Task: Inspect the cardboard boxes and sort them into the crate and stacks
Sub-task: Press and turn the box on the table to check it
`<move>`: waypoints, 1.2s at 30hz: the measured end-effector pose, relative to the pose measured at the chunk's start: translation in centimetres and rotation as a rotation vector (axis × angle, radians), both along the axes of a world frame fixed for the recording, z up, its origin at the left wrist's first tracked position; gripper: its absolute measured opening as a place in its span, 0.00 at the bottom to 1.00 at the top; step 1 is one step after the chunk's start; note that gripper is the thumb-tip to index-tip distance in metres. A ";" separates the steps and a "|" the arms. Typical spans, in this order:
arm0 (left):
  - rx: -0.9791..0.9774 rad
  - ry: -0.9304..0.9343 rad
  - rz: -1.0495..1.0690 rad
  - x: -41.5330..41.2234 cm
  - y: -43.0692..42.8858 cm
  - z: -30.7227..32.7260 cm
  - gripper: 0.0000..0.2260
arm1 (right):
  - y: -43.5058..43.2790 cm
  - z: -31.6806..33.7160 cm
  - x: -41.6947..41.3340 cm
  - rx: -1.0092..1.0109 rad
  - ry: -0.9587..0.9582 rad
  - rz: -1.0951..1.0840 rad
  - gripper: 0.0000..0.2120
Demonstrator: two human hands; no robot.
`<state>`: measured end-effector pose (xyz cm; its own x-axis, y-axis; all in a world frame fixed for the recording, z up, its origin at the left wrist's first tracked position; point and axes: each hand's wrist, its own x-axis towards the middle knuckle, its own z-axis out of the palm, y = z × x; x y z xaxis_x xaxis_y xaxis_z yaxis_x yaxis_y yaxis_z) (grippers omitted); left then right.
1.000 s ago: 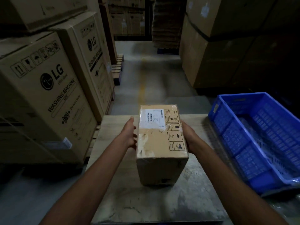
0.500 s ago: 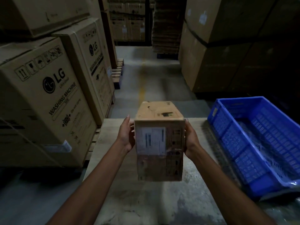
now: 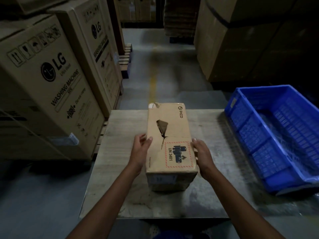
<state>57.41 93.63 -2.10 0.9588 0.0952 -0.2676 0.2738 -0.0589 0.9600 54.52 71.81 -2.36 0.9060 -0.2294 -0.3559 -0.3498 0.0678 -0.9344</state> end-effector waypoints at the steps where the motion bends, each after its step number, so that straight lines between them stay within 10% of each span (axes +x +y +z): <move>1: 0.181 -0.099 -0.025 -0.3 0.1 0.4 0.20 | -0.2 0.7 -0.1 -0.153 -0.072 0.034 0.15; 4: 0.634 -0.402 -0.226 -1.3 -0.1 1.2 0.28 | 0.1 2.5 -1.1 -0.712 -0.279 0.304 0.23; 8: 1.188 -0.322 -0.649 -2.0 -1.1 0.8 0.33 | 2.1 1.8 -2.4 -1.249 -0.331 0.677 0.34; 36: 1.107 -0.427 -0.482 4.2 -2.9 2.2 0.18 | 2.7 4.0 4.9 -1.235 -0.186 0.734 0.22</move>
